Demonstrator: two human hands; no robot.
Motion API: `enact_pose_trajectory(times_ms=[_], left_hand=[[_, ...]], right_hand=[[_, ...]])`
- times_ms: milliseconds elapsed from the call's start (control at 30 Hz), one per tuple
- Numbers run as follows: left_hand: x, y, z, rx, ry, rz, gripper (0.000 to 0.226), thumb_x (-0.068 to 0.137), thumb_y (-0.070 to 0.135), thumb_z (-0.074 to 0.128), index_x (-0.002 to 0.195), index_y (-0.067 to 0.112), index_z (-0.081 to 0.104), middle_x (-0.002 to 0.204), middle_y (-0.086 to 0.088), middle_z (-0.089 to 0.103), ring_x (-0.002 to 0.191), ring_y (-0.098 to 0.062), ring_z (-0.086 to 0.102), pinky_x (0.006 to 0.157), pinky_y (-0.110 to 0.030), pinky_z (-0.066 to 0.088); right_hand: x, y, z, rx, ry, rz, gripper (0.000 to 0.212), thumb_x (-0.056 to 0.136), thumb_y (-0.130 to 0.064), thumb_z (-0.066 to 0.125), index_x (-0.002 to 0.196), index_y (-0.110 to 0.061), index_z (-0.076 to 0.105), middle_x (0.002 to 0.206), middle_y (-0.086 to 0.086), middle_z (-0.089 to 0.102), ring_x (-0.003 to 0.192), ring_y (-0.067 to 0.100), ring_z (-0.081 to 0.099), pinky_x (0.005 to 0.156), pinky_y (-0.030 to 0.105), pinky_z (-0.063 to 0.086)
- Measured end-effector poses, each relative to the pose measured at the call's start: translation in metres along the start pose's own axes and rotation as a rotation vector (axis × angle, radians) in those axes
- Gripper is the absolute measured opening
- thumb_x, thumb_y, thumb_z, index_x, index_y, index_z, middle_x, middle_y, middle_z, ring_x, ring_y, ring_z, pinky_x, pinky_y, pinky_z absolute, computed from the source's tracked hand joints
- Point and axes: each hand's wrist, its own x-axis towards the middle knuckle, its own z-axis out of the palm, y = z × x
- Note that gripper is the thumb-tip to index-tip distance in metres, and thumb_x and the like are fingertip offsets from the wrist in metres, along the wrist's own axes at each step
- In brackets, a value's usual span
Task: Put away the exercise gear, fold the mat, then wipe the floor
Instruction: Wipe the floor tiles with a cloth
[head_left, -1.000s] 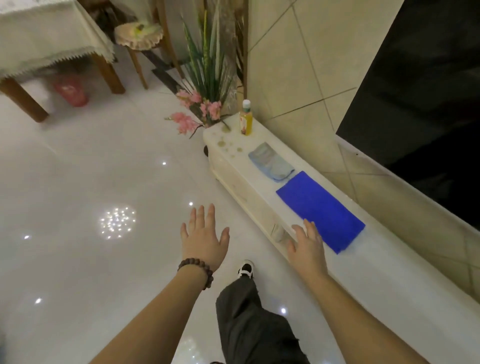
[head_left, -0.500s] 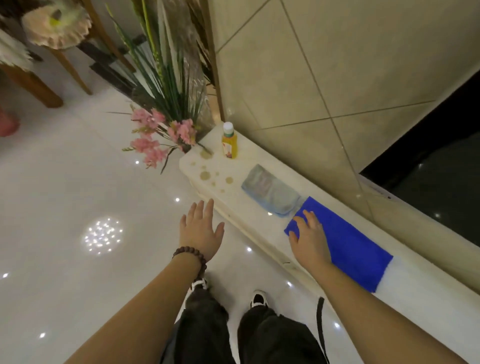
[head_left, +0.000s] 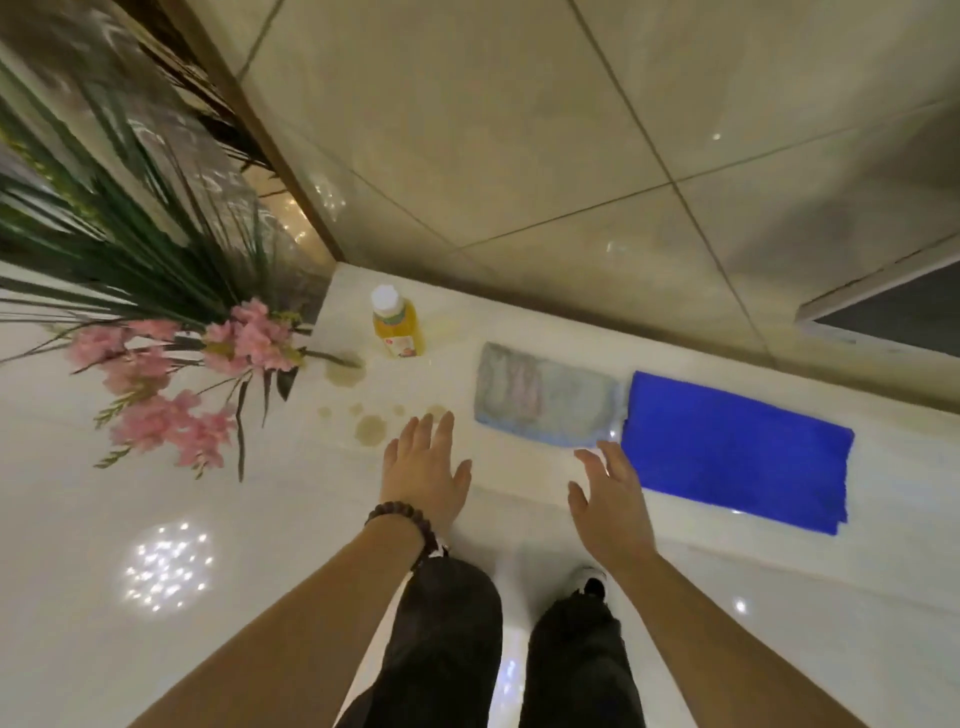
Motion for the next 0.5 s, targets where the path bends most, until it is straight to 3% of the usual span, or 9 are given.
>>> enact_pose_trajectory(times_ms=[233, 400, 500], left_hand=[[0.119, 0.006, 0.059, -0.115, 0.032, 0.007, 0.065, 0.097, 0.039, 0.046, 0.149, 0.010, 0.021, 0.150, -0.010, 0.029, 0.136, -0.028, 0.028, 0.111, -0.040, 0.030], [0.167, 0.015, 0.099, -0.124, 0.125, -0.059, 0.071, 0.093, 0.042, 0.054, 0.147, 0.008, 0.022, 0.141, -0.009, 0.039, 0.128, -0.026, 0.039, 0.101, -0.037, 0.037], [0.176, 0.023, 0.111, -0.240, 0.180, -0.156, 0.063, 0.092, 0.031, 0.059, 0.142, 0.008, 0.028, 0.133, -0.010, 0.046, 0.120, -0.027, 0.048, 0.095, -0.037, 0.043]], right_hand=[[0.134, -0.023, 0.055, 0.024, 0.022, -0.129, 0.042, 0.096, -0.021, 0.050, 0.137, -0.012, 0.045, 0.150, 0.010, 0.034, 0.134, 0.026, 0.037, 0.108, 0.034, 0.033], [0.216, -0.011, 0.078, -0.105, 0.002, -0.229, 0.045, 0.093, -0.019, 0.053, 0.137, -0.018, 0.045, 0.151, 0.004, 0.030, 0.131, 0.026, 0.034, 0.105, 0.038, 0.038], [0.233, -0.007, 0.087, -0.182, -0.019, -0.279, 0.051, 0.094, -0.021, 0.052, 0.142, -0.023, 0.037, 0.147, 0.001, 0.035, 0.129, 0.024, 0.034, 0.105, 0.038, 0.037]])
